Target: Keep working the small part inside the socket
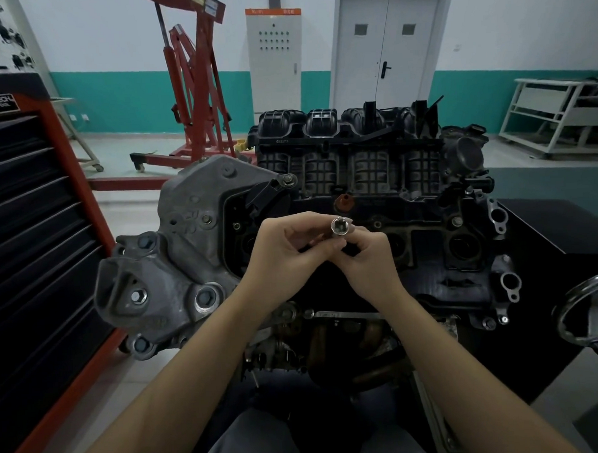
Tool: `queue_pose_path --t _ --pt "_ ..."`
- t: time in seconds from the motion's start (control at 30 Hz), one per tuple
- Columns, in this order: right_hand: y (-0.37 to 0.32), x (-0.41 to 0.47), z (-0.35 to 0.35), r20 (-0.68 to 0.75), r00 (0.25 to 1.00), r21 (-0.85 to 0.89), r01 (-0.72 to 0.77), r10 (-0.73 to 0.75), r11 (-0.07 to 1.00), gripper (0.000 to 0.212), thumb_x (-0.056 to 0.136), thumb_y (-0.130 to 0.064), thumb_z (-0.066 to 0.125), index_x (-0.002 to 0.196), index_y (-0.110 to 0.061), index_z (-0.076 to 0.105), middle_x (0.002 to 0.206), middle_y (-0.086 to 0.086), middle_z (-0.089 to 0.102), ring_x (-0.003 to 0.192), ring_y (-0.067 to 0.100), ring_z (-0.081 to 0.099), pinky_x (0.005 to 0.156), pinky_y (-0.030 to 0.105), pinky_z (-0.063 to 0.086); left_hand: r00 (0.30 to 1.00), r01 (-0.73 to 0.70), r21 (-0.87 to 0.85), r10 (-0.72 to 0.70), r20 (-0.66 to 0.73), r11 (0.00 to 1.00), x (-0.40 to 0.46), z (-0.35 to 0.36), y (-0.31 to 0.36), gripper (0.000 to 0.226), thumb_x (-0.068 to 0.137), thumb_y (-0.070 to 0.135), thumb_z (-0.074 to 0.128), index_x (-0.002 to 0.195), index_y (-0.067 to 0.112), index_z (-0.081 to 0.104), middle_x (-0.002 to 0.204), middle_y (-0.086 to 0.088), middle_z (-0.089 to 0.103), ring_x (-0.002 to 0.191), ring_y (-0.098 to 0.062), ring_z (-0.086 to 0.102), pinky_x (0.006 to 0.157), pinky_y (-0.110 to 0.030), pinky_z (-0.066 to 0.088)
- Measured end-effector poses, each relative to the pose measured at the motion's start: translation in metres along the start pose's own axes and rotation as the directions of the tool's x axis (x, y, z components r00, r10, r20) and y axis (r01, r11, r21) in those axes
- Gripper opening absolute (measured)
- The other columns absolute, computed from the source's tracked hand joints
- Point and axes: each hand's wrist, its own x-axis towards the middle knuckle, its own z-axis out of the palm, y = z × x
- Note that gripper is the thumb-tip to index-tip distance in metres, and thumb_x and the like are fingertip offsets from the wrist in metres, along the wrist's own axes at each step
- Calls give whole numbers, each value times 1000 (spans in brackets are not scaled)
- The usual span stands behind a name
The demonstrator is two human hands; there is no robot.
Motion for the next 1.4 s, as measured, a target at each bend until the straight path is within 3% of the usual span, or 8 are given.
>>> queue_pose_path --t 0.2,0.4,0.57,0.8,0.97,1.07,1.23,1.4 --pt "-3 -1 3 -39 999 -30 -10 9 999 16 78 -12 77 93 -11 75 90 -2 74 94 19 65 88 42 49 988 30 129 -10 -157 991 -1 6 -3 19 73 1 81 86 13 75 85 2 75 85 -11 72 79 -25 56" --pt "-8 -1 -1 0 1000 -2 12 -12 1000 21 80 -10 71 98 -20 71 90 -13 68 94 18 64 86 43 52 999 21 -42 -19 50 999 -1 0 -1 27 81 -9 69 101 9 72 95 1 75 96 -15 71 84 -22 53" --pt "-7 -2 3 -57 998 -9 -37 36 999 12 77 -10 78 89 -11 75 87 -3 74 91 12 64 87 41 50 994 -21 161 38 -105 987 -1 3 -4 22 72 3 82 88 16 75 87 3 74 88 -12 70 82 -26 55" --pt "-7 -2 0 -1 1000 -25 8 -8 1000 22 79 -17 70 100 -10 73 91 -3 70 94 21 64 83 35 51 999 9 -74 -5 51 997 -1 -1 -1 29 80 -11 68 103 6 71 96 0 75 96 -16 71 85 -23 52" --pt "-4 -2 2 -54 998 -16 -31 30 999 11 77 -9 78 87 -12 75 86 -3 73 93 15 65 85 38 51 996 -11 135 23 -85 991 -1 2 0 25 70 -1 82 90 11 73 89 0 74 87 -12 71 82 -24 55" --pt "-6 -2 0 -25 1000 -9 0 -1 1000 16 78 -14 76 95 -14 74 93 -5 73 96 13 65 89 37 50 993 -10 117 24 -113 993 -1 3 0 26 70 1 82 85 21 74 86 3 75 85 -11 72 81 -26 56" --pt "-8 -1 -3 20 1000 13 21 -21 1000 14 80 -16 71 95 -17 72 92 -3 72 93 19 66 89 39 50 1000 15 -42 -14 10 999 -1 -2 0 28 76 -8 74 95 13 73 94 -2 75 94 -20 71 88 -31 55" --pt "-5 -1 1 -31 999 28 -29 30 999 11 77 -6 76 87 -9 75 87 2 74 91 20 66 87 47 50 991 12 146 8 -132 989 -1 9 1 23 68 4 85 84 16 73 85 1 74 84 -12 71 79 -25 56"
